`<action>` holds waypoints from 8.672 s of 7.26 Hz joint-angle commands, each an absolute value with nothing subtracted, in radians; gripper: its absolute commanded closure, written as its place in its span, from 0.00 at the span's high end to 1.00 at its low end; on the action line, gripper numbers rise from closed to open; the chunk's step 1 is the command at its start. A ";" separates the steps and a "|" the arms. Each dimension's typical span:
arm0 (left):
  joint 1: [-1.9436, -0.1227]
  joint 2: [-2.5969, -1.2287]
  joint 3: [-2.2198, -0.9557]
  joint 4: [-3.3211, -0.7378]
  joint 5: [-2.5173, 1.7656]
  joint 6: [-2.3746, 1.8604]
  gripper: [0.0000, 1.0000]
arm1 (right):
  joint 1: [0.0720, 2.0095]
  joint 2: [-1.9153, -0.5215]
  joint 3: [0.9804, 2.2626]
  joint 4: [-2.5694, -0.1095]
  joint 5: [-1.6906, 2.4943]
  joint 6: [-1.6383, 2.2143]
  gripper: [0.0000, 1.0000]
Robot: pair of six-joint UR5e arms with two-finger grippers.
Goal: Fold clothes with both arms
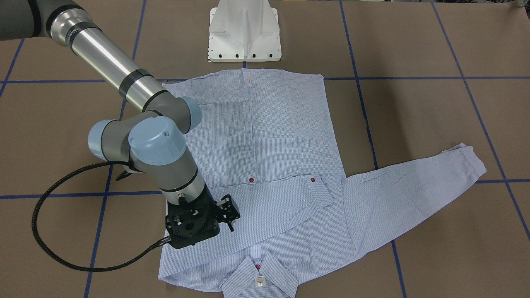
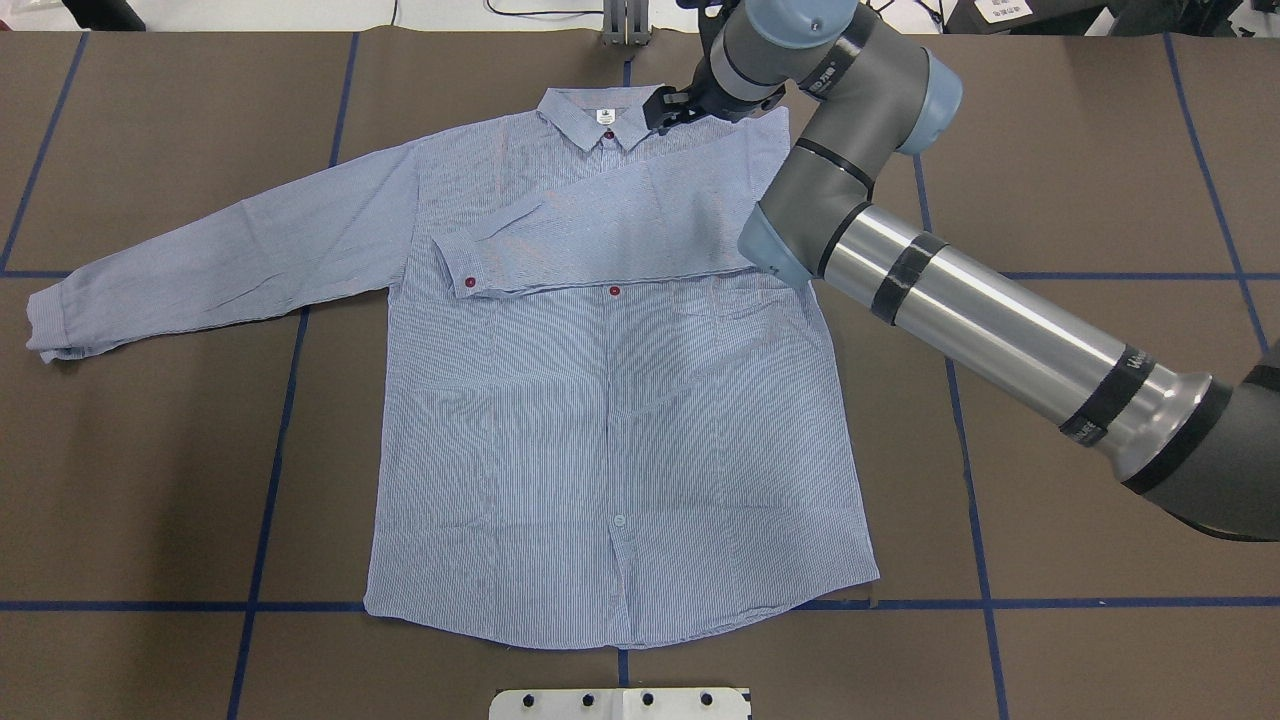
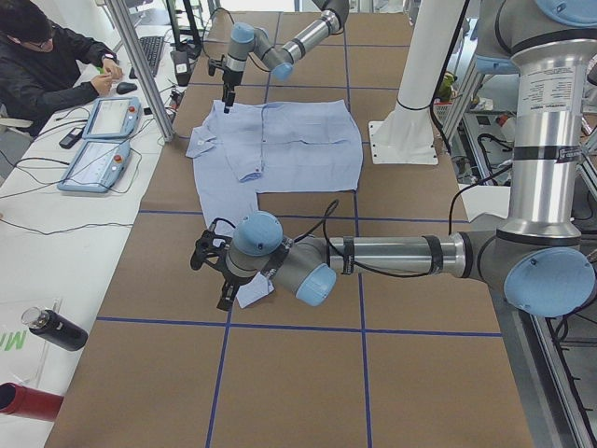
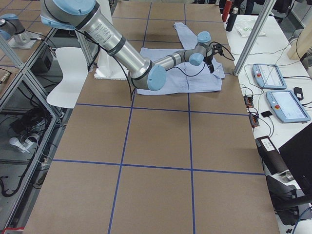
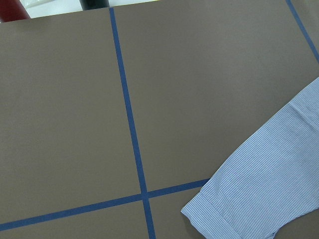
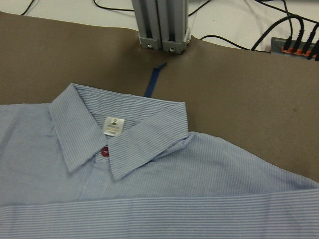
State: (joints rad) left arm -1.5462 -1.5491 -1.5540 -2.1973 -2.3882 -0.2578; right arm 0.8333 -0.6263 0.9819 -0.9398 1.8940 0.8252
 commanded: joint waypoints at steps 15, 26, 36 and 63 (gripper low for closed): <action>-1.546 -1.552 -1.592 -2.191 -2.387 -0.265 1.00 | 0.853 -0.663 0.790 -0.813 1.815 0.773 0.36; -1.546 -1.552 -1.595 -2.189 -2.388 -0.267 1.00 | 0.896 -0.692 0.807 -0.811 1.776 0.684 1.00; -1.100 -1.578 -1.387 -2.592 -1.968 -0.903 0.99 | 1.028 -0.982 1.400 -1.144 2.155 0.693 1.00; -0.962 -1.556 -1.439 -2.548 -1.878 -0.966 0.00 | 1.020 -1.005 1.436 -1.166 2.128 0.693 1.00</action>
State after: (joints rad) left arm -0.9618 -1.5613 -1.4067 -2.5704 -1.8741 -0.9659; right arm 1.0191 -0.9993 1.4335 -1.1660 2.1264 0.6933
